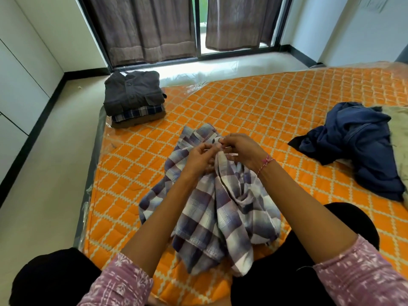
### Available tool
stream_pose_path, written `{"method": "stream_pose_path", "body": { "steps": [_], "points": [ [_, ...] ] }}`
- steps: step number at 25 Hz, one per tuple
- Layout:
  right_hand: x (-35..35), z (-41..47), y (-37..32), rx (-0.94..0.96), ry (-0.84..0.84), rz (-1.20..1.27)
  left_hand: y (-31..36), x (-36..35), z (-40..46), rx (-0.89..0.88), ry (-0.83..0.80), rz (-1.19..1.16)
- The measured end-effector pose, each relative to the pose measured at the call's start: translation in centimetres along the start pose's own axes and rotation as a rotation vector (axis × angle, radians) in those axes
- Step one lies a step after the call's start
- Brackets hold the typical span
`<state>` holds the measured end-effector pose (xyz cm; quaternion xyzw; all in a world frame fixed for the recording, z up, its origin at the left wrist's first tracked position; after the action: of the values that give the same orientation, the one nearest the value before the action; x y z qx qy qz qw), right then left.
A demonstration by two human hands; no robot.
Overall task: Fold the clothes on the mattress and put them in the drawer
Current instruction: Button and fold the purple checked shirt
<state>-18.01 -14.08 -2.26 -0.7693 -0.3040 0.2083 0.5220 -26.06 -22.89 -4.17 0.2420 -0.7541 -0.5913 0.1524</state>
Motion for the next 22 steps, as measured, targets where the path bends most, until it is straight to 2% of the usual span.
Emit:
{"method": "stream_pose_path", "body": {
  "steps": [3, 5, 7, 9, 12, 15, 17, 19, 22],
  "points": [
    [0.5, 1.0, -0.7, 0.036, 0.077, -0.065, -0.3, -0.6, -0.1, 0.01, -0.163, 0.371],
    [0.7, 1.6, -0.1, 0.048, 0.119, -0.053, -2.4, -1.0, -0.8, 0.118, -0.263, 0.385],
    [0.6, 1.0, 1.2, 0.123, 0.144, -0.184, -4.3, -0.5, -1.2, 0.159, -0.218, 0.284],
    [0.6, -0.8, 3.0, 0.24, 0.193, -0.495, -5.6, 0.1, -1.9, 0.166, -0.135, 0.138],
    [0.4, -3.3, 6.8, 0.228, 0.145, -0.747, -6.2, 1.1, -2.6, 0.128, -0.009, 0.137],
    [0.7, -3.7, 8.4, 0.192, 0.191, -0.718, -5.5, 2.2, -3.3, -0.06, 0.15, 0.311],
    [0.7, -3.8, 7.9, 0.202, 0.253, -0.689, -5.2, 2.1, -3.6, -0.166, 0.181, 0.417],
    [0.7, -4.0, 7.8, 0.188, 0.287, -0.558, -5.5, 2.4, -3.7, -0.134, 0.223, 0.375],
    [0.6, -4.1, 8.4, 0.136, 0.237, -0.335, -5.9, 2.9, -4.0, -0.053, 0.299, 0.302]
  ]
}}
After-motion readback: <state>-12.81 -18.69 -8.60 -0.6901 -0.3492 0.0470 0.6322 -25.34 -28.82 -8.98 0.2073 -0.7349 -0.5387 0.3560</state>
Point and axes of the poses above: each hand's wrist, its own z-axis towards the middle knuckle, its own x-axis out of the back of the hand, y = z × x, the point moved 8 cm from there along z, towards the middle knuckle
